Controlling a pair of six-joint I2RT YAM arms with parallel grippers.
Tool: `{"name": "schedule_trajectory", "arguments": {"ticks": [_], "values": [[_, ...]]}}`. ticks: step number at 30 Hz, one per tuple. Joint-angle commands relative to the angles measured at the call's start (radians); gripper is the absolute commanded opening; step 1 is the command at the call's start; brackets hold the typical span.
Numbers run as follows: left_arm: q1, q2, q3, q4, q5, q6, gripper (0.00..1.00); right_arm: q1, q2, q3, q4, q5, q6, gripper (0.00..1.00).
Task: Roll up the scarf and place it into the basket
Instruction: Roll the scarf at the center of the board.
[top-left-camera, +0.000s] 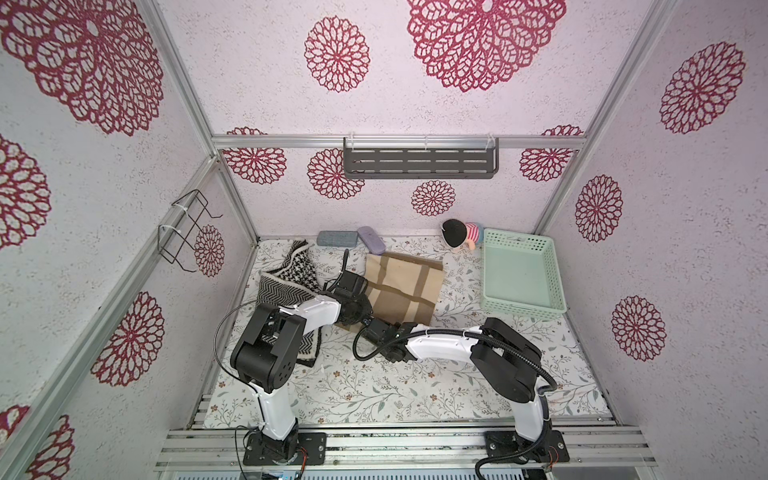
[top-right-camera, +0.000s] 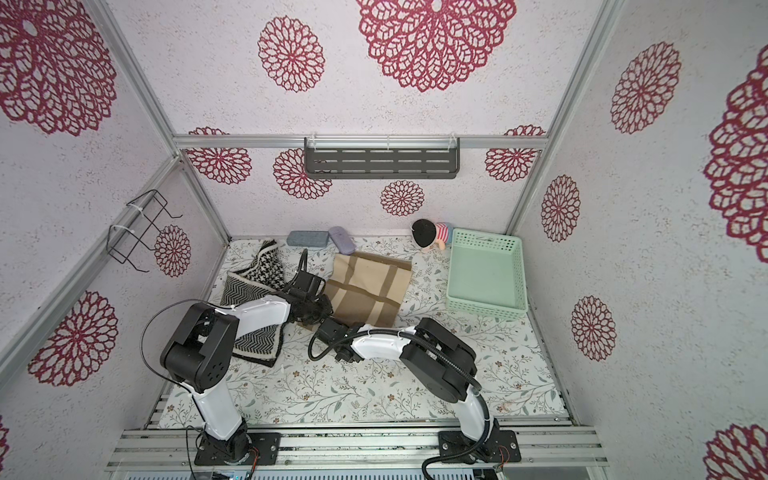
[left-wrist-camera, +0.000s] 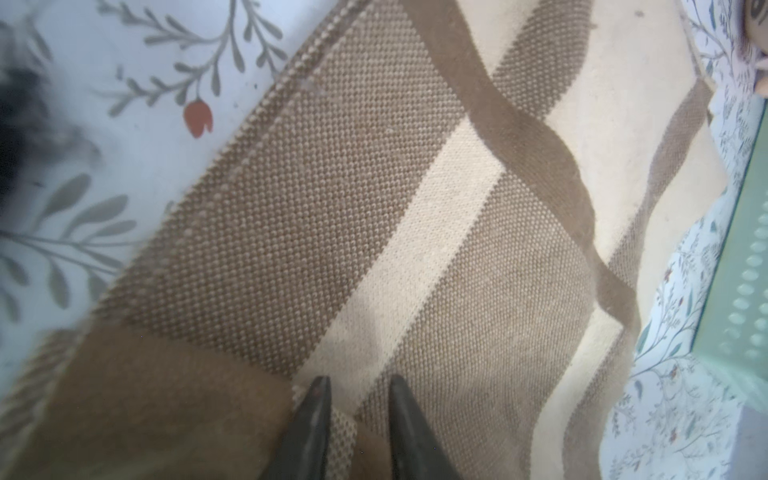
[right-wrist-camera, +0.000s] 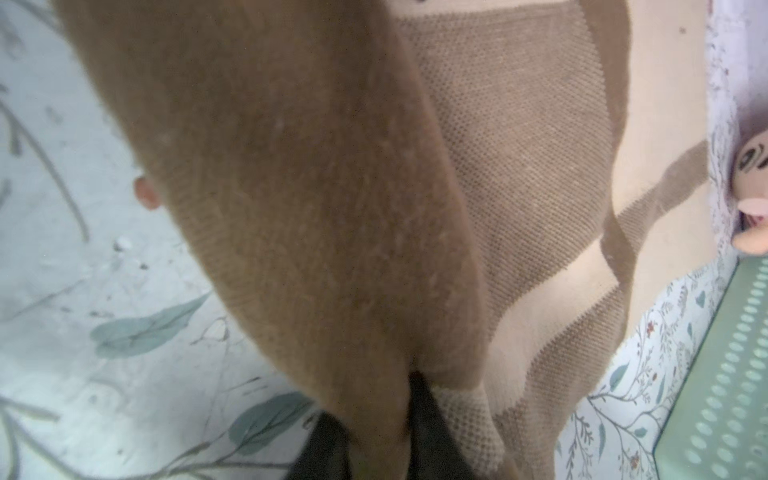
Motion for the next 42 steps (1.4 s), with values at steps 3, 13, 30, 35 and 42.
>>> {"name": "schedule_trajectory", "arguments": {"ticks": [3,13,30,35,42], "values": [[0.018,-0.168,-0.026,-0.066,-0.099,0.050,0.49,-0.051,-0.064,0.023,-0.087,-0.196,0.113,0.00],[-0.071,-0.429,-0.179,-0.167,-0.259,0.072,0.95,-0.160,-0.186,-0.001,-0.046,-0.777,0.440,0.00],[-0.243,-0.412,-0.204,-0.098,-0.347,0.058,0.85,-0.384,-0.102,-0.044,0.063,-1.174,0.531,0.00],[-0.242,-0.344,-0.171,-0.086,-0.330,0.081,0.74,-0.430,-0.054,-0.028,0.069,-1.223,0.522,0.00],[-0.217,-0.201,-0.079,-0.048,-0.304,0.099,0.56,-0.464,-0.003,-0.004,0.042,-1.232,0.489,0.00]]}}
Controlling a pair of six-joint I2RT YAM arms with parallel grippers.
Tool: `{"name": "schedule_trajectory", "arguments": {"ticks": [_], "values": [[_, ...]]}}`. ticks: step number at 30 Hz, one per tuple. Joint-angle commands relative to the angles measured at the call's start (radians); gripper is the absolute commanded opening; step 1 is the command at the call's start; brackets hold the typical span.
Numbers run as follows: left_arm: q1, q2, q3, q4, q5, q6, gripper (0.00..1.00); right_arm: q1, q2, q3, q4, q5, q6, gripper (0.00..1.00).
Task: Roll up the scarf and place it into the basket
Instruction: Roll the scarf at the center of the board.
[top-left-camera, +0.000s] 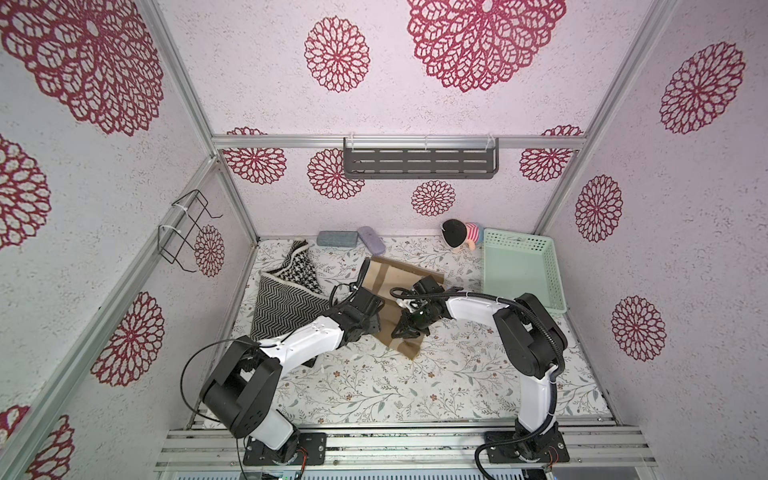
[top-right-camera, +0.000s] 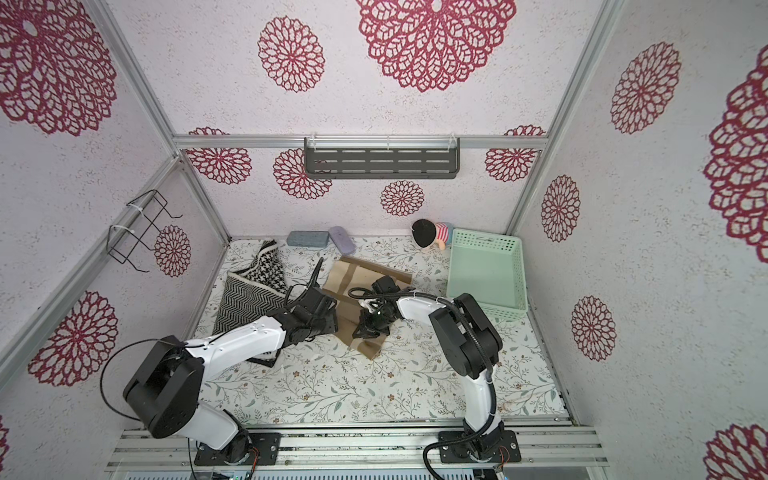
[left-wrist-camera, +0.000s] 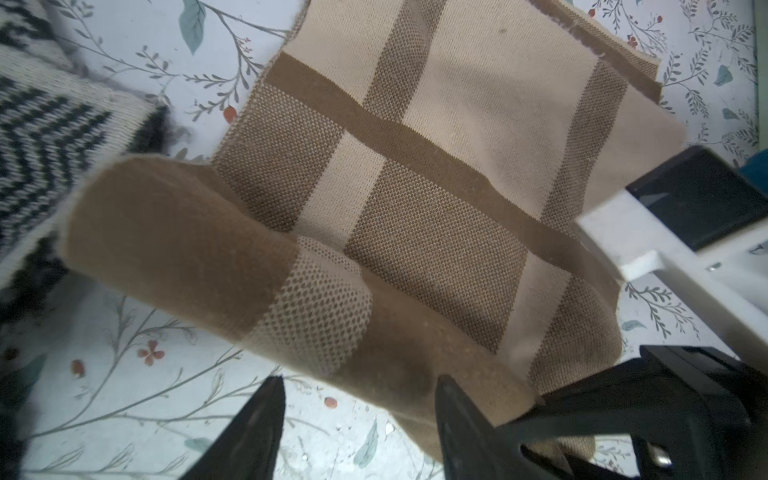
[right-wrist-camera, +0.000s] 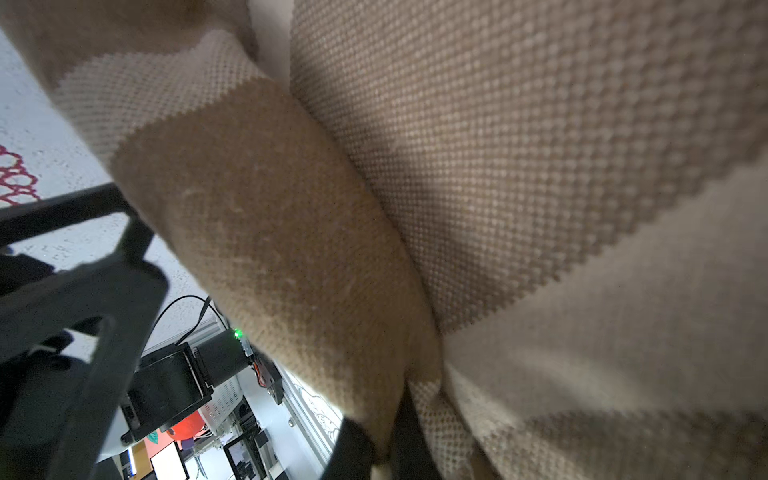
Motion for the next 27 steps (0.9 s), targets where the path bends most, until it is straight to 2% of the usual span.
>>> {"name": "schedule_trajectory", "arguments": {"ticks": [1,7,13,16,21,27], "values": [[0.026,0.045,0.047,0.047,0.013,0.015,0.55,-0.014,0.021,0.041,-0.021,-0.009,-0.028,0.00],[0.094,0.093,0.081,0.092,0.064,-0.014,0.49,-0.014,0.051,0.084,-0.066,0.023,-0.064,0.06],[0.158,0.169,0.088,0.120,0.116,-0.046,0.44,-0.014,0.062,0.132,-0.104,0.061,-0.099,0.19],[0.173,0.207,0.117,0.099,0.095,-0.057,0.44,-0.014,0.074,0.166,-0.153,0.100,-0.134,0.25],[0.206,0.283,0.173,0.011,0.063,-0.112,0.37,-0.013,0.043,0.203,-0.243,0.233,-0.197,0.37],[0.220,0.328,0.181,-0.022,0.094,-0.147,0.33,-0.008,-0.111,0.146,-0.247,0.425,-0.240,0.54]]}}
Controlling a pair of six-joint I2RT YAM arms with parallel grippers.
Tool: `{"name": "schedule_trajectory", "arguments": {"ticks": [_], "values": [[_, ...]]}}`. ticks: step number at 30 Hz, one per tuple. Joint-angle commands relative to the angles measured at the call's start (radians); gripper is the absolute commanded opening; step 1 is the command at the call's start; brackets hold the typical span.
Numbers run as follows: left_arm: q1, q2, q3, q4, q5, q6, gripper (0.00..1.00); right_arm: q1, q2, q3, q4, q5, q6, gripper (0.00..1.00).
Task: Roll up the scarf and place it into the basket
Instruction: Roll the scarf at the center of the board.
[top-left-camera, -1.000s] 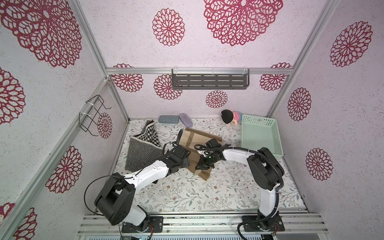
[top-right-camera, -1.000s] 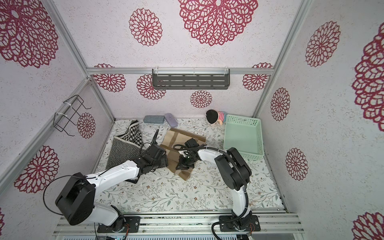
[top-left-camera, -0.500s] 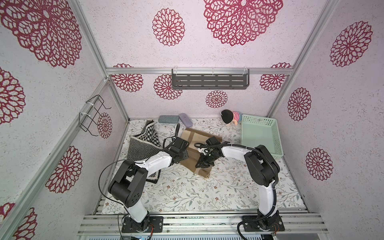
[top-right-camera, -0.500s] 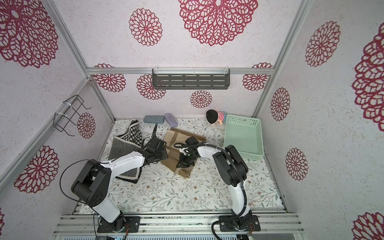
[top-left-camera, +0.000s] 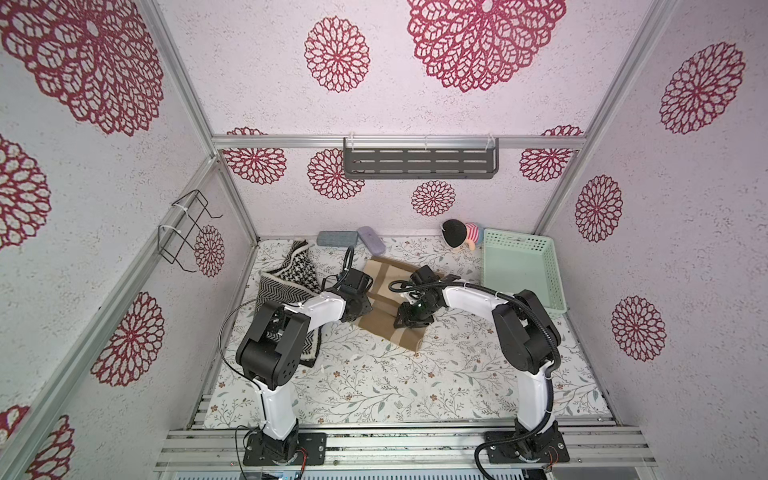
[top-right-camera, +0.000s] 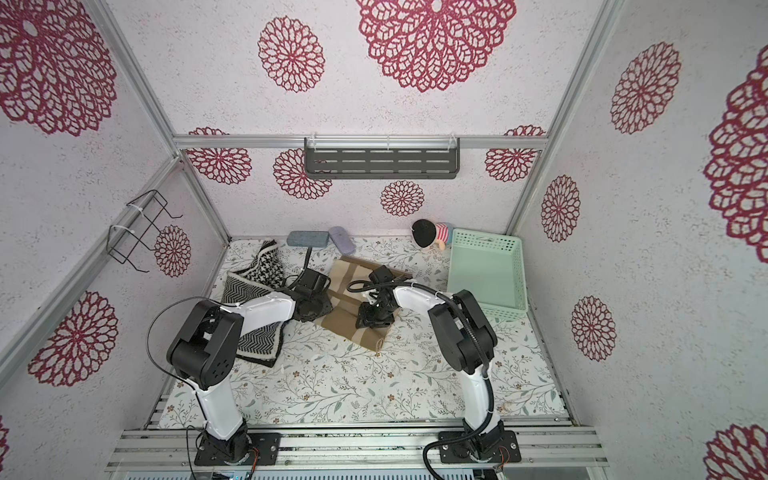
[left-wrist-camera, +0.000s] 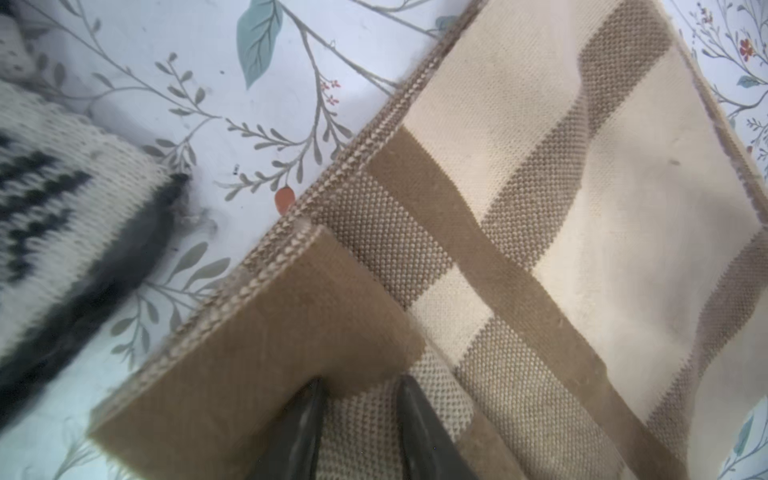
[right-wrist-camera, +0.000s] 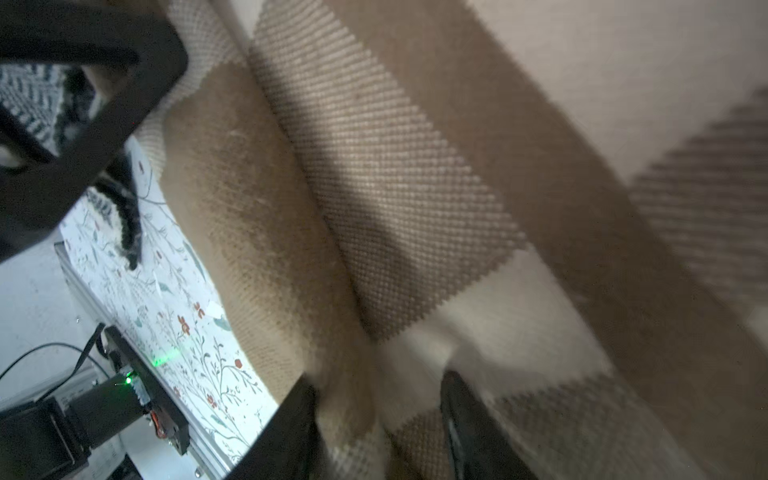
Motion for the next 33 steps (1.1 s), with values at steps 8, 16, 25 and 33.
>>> {"name": "schedule_trajectory", "arguments": {"ticks": [8,16,25,33], "values": [[0.017,0.027,-0.020,-0.063,-0.005,-0.037,0.33,0.218,-0.226,-0.076,-0.010,0.540,-0.161,0.57],[0.017,0.021,-0.023,-0.058,0.007,-0.031,0.33,0.423,-0.107,-0.038,0.000,0.812,-0.256,0.65],[0.019,0.020,-0.013,-0.061,0.022,-0.015,0.34,0.423,-0.014,-0.085,0.073,0.906,-0.320,0.71],[0.020,0.034,0.006,-0.078,0.028,-0.002,0.34,0.423,-0.027,-0.095,0.126,0.985,-0.403,0.73]]}}
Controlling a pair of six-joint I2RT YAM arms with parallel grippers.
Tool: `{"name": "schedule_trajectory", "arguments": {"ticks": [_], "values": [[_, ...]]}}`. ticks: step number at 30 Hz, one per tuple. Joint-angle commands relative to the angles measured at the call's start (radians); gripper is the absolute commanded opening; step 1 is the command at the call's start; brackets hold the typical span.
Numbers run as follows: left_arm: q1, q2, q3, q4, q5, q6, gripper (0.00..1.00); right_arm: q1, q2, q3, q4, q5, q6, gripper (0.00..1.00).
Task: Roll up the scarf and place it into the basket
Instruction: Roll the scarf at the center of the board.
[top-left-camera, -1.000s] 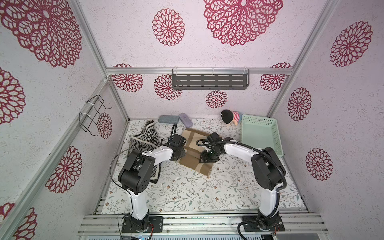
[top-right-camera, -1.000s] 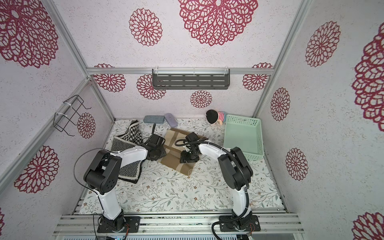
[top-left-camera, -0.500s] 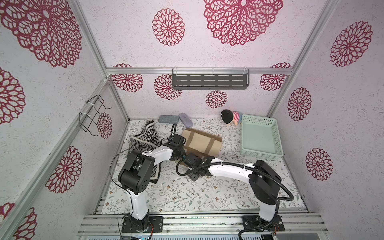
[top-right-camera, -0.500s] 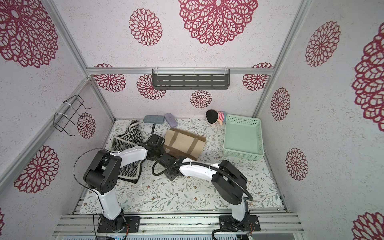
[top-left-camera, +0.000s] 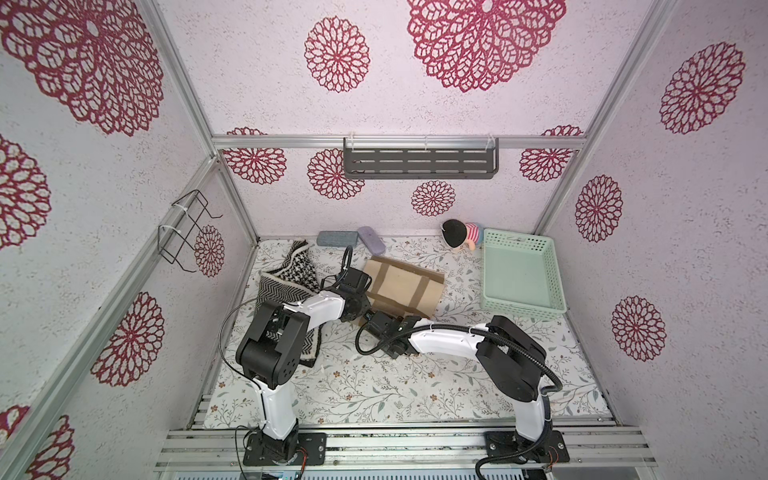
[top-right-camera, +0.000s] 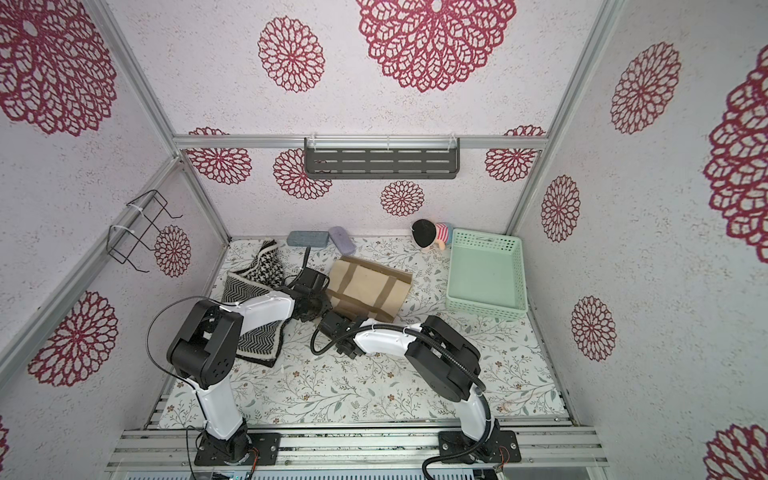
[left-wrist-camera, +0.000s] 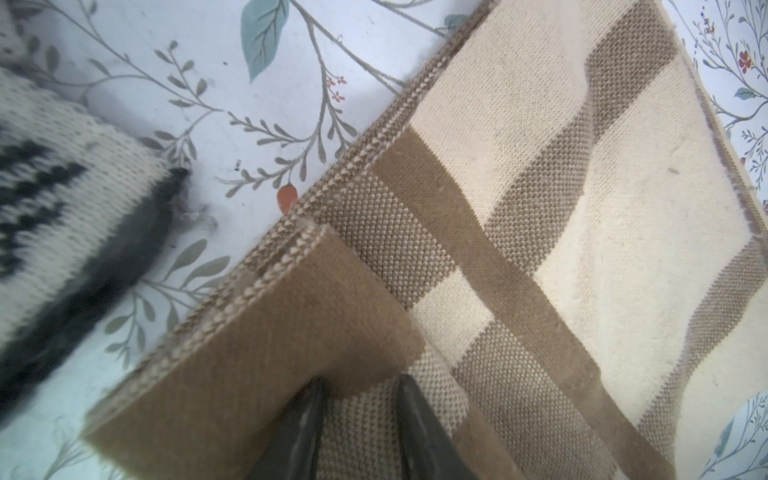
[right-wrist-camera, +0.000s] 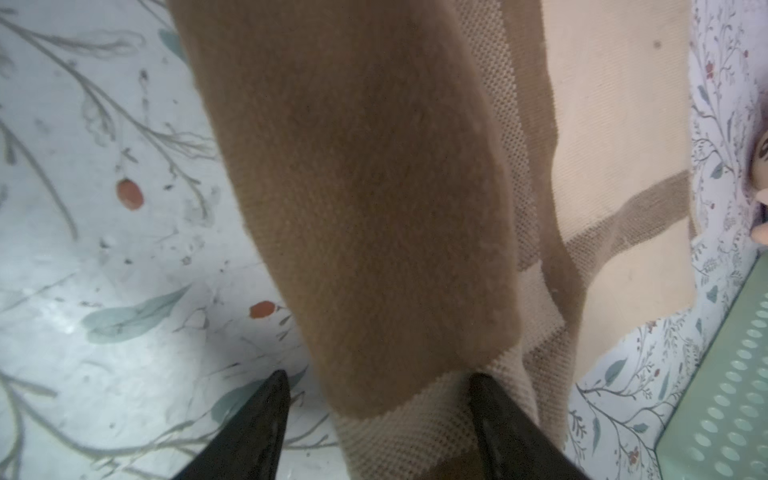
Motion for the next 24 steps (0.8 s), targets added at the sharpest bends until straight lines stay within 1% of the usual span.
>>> {"name": "schedule_trajectory", "arguments": {"ticks": [1,4,7,8,12,15,17,18,19,20,22,24], "values": [[0.010,0.034,0.001,-0.064,0.005,0.012,0.34,-0.007,-0.010,-0.010,0.027,0.073,-0.066,0.73],[0.011,0.036,0.007,-0.068,0.004,0.014,0.34,-0.013,0.012,-0.012,0.030,0.063,-0.083,0.73],[0.012,0.034,0.013,-0.072,0.004,0.017,0.35,-0.022,0.039,-0.025,0.040,0.047,-0.091,0.69],[0.013,0.032,0.015,-0.074,0.005,0.018,0.36,-0.027,0.046,-0.030,0.042,0.039,-0.091,0.66],[0.015,0.000,0.013,-0.078,0.003,0.025,0.44,-0.049,0.065,-0.032,0.037,-0.028,-0.085,0.49],[0.019,-0.053,0.007,-0.092,-0.018,0.031,0.52,-0.054,0.051,-0.014,0.000,-0.092,-0.062,0.29],[0.022,-0.098,0.000,-0.104,-0.037,0.036,0.60,-0.057,0.027,0.002,-0.028,-0.168,-0.024,0.15],[0.021,-0.126,-0.006,-0.112,-0.048,0.039,0.65,-0.062,0.011,0.012,-0.048,-0.222,0.000,0.10],[0.022,-0.151,-0.012,-0.119,-0.060,0.043,0.70,-0.068,-0.005,0.024,-0.067,-0.291,0.028,0.09],[0.022,-0.172,-0.018,-0.125,-0.069,0.044,0.72,-0.075,-0.017,0.036,-0.082,-0.355,0.054,0.08],[0.021,-0.226,-0.043,-0.131,-0.084,0.045,0.74,-0.097,-0.034,0.058,-0.109,-0.507,0.114,0.06],[0.022,-0.271,-0.071,-0.128,-0.086,0.044,0.74,-0.123,-0.041,0.075,-0.126,-0.635,0.166,0.04]]}}
